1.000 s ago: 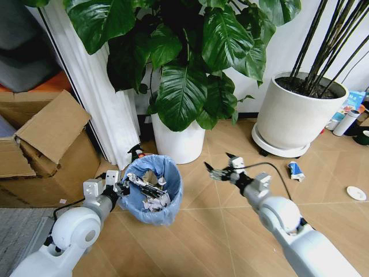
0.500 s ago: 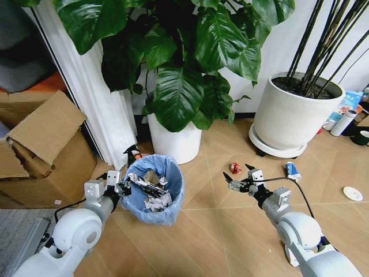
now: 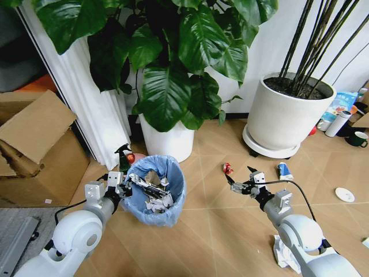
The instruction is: Pick up the trash bin and place the garbage on the floor into it.
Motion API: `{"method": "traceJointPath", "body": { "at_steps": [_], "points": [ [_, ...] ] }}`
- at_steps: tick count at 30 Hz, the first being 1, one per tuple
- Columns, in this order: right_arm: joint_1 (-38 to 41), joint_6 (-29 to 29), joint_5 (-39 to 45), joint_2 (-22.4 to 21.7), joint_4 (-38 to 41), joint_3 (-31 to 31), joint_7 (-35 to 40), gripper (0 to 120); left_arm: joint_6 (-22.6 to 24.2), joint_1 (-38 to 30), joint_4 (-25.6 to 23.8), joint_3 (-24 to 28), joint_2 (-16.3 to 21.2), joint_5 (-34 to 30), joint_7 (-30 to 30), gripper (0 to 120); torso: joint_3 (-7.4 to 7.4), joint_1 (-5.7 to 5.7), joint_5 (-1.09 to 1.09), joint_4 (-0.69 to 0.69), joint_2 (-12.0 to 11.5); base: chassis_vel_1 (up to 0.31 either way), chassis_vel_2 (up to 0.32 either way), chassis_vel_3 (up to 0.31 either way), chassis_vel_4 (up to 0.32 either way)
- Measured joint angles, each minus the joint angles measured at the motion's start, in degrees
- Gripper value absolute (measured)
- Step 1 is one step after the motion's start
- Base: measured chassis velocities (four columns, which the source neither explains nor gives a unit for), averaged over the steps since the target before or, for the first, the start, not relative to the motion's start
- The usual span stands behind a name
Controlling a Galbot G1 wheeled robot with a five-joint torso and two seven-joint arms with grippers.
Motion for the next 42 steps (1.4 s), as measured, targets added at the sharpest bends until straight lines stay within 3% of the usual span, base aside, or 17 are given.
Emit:
{"method": "traceJointPath", "body": {
  "at_steps": [24, 28, 30, 34, 42],
  "points": [
    [-5.2, 2.0, -1.2, -0.9, 0.4, 3.4, -2.9, 100, -0.2, 0.7, -0.9, 0.4, -0.7, 0.5, -0.1, 0, 0.00, 0.00, 0.03, -0.01, 0.0, -0.152, -0.154, 0.159, 0.154],
    [-7.8, 4.1, -2.2, -2.4, -0.4, 5.6, -6.8, 100, -0.3, 0.8, -1.0, 0.2, -0.8, 0.5, 0.0, 0, 0.00, 0.00, 0.03, -0.03, 0.0, -0.118, -0.058, 0.054, 0.077],
    [-11.1, 7.5, -3.1, -4.8, -2.1, 8.7, -14.2, 100, -0.4, 0.8, -1.0, 0.0, -1.2, 0.7, 0.1, 0, 0.00, 0.00, 0.00, -0.02, 0.0, 0.000, 0.000, 0.000, 0.000],
    [-14.5, 13.3, -4.6, -7.2, -5.4, 11.0, -21.6, 100, -0.4, 0.8, -0.9, 0.0, -1.8, 1.1, 0.4, 0, 0.00, 0.00, 0.00, 0.00, 0.0, 0.000, 0.000, 0.000, 0.000],
    [-19.3, 19.2, -8.4, -8.9, -12.7, 10.8, -27.4, 100, -0.6, 1.1, -0.7, 0.0, -2.6, 1.5, 0.7, 0, -0.01, 0.00, 0.03, -0.01, 0.0, 0.000, 0.000, 0.000, 0.000]
  ]
}}
